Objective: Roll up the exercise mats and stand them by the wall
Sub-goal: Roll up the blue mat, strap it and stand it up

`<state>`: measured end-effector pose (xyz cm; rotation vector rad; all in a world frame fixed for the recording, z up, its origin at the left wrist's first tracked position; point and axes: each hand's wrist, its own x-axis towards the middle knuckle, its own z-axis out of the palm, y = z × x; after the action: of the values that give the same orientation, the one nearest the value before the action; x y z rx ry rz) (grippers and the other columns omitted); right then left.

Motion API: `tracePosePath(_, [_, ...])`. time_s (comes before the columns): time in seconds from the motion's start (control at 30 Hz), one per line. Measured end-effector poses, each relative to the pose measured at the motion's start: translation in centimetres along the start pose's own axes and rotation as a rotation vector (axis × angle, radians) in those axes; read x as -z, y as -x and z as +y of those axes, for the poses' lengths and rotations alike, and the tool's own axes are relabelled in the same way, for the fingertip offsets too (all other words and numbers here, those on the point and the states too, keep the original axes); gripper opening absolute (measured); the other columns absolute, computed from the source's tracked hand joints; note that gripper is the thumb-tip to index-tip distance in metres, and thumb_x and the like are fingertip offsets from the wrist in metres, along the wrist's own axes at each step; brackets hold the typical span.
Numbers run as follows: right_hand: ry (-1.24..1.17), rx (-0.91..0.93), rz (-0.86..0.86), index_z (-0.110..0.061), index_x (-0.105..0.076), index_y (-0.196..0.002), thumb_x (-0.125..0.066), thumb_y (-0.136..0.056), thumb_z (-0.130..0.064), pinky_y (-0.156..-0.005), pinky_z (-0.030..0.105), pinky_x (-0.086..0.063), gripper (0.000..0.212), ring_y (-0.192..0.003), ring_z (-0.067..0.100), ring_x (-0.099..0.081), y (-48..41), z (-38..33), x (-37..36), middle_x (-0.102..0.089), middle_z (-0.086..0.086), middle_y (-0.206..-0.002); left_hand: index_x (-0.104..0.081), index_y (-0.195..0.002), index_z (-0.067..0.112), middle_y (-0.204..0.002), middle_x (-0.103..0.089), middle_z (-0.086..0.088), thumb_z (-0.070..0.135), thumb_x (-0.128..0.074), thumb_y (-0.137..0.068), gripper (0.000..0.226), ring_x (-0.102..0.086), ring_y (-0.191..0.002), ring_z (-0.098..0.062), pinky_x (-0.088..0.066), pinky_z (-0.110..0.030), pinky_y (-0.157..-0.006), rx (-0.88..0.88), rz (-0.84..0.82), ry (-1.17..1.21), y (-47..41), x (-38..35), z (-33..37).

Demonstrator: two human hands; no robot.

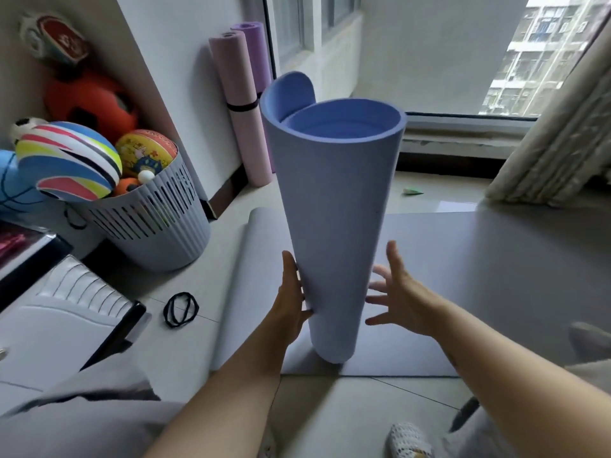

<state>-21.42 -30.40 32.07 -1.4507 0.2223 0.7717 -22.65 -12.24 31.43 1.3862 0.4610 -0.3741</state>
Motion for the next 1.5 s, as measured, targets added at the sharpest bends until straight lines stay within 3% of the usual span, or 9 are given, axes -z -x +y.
tracePosePath(0.27, [0.014, -0.053, 0.13, -0.018, -0.059, -0.125, -0.055, -0.049, -0.091, -0.092, 0.047, -0.042, 0.105, -0.117, 0.019, -0.049, -0.4, -0.8, 1.4, -0.057, 0.003, -0.128, -0.03, -0.149, 0.027, -0.155, -0.028, 0.003, 0.076, -0.026, -0.085, 0.081, -0.029, -0.141, -0.026, -0.034, -0.054, -0.109, 0.052, -0.044, -0.24, -0.9, 2.0, 1.5])
tracePosePath(0.47, [-0.043, 0.321, 0.373, -0.019, -0.056, -0.107, -0.064, -0.091, -0.02, -0.082, 0.035, -0.052, 0.018, -0.081, 0.017, -0.056, 0.6, -4.1, 1.8, -0.057, 0.008, -0.103, -0.051, -0.113, 0.026, -0.115, -0.063, -0.008, 0.035, -0.058, -0.095, 0.021, -0.062, -0.101, -0.023, -0.054, -0.03, -0.073, -0.221, -0.045, -0.245, -0.8, 2.2, 5.0])
tracePosePath(0.57, [0.062, 0.342, 0.363, -0.02, -0.059, -0.096, -0.053, -0.094, -0.008, -0.087, 0.038, -0.052, 0.013, -0.072, 0.017, -0.056, 1.2, -5.1, 1.7, -0.057, 0.009, -0.094, -0.053, -0.108, 0.029, -0.113, -0.063, -0.007, 0.026, -0.053, -0.099, 0.01, -0.064, -0.098, -0.022, -0.055, -0.032, -0.073, -0.286, -0.047, -0.346, -0.2, 1.8, 5.6])
tracePosePath(0.63, [0.07, 0.302, 0.354, -0.019, -0.059, -0.093, -0.055, -0.094, -0.022, -0.087, 0.04, -0.051, 0.006, -0.073, 0.019, -0.058, 2.1, -5.4, 1.9, -0.059, 0.008, -0.091, -0.059, -0.113, 0.029, -0.116, -0.065, -0.002, 0.034, -0.045, -0.101, 0.02, -0.063, -0.104, -0.017, -0.054, -0.038, -0.081, -0.237, -0.084, -0.372, 0.5, 2.0, 6.1])
tracePosePath(0.77, [0.018, 0.146, 0.246, -0.012, -0.063, -0.102, -0.038, -0.074, -0.081, -0.091, 0.047, -0.048, 0.078, -0.089, 0.029, -0.066, 4.5, -6.7, 2.5, -0.066, 0.011, -0.094, -0.057, -0.116, 0.027, -0.111, -0.061, 0.002, 0.064, -0.027, -0.094, 0.052, -0.054, -0.103, -0.019, -0.049, -0.047, -0.095, -0.179, -0.053, -0.326, 1.5, 2.2, 8.0])
tracePosePath(1.03, [0.104, 0.161, 0.194, -0.018, -0.042, -0.133, -0.043, -0.041, -0.099, -0.092, 0.056, -0.049, 0.122, -0.102, 0.036, -0.065, 6.6, -8.1, 1.3, -0.059, 0.022, -0.122, -0.034, -0.141, 0.04, -0.121, -0.064, -0.006, 0.079, -0.039, -0.081, 0.072, -0.061, -0.11, -0.021, -0.05, -0.044, -0.089, -0.076, -0.108, -0.355, 2.9, 1.6, 9.8])
tracePosePath(1.17, [0.123, 0.161, 0.18, -0.031, -0.038, -0.134, -0.044, -0.042, -0.094, -0.093, 0.057, -0.048, 0.112, -0.105, 0.036, -0.064, 7.4, -8.5, 1.2, -0.059, 0.023, -0.123, -0.049, -0.126, 0.044, -0.125, -0.058, 0.001, 0.074, -0.053, -0.078, 0.056, -0.061, -0.107, -0.018, -0.053, -0.042, -0.086, -0.144, -0.109, -0.375, 3.8, 1.4, 11.0])
tracePosePath(1.33, [0.136, 0.262, 0.226, -0.035, -0.055, -0.114, -0.049, -0.061, -0.085, -0.094, 0.053, -0.048, 0.073, -0.107, 0.022, -0.054, 8.3, -9.0, 0.6, -0.055, 0.008, -0.124, -0.057, -0.108, 0.026, -0.117, -0.064, -0.01, 0.019, -0.053, -0.094, 0.016, -0.059, -0.098, -0.016, -0.052, -0.025, -0.063, -0.366, -0.025, -0.295, 4.9, 0.4, 12.4])
tracePosePath(1.5, [0.061, 0.298, 0.111, -0.031, -0.06, -0.12, -0.059, -0.068, -0.068, -0.087, 0.058, -0.052, 0.064, -0.11, 0.032, -0.057, 9.8, -9.8, 0.6, -0.056, 0.008, -0.126, -0.066, -0.101, 0.013, -0.101, -0.069, -0.008, 0.064, -0.034, -0.093, 0.061, -0.064, -0.097, -0.02, -0.055, -0.042, -0.083, -0.224, -0.044, -0.297, 7.3, 0.5, 14.8])
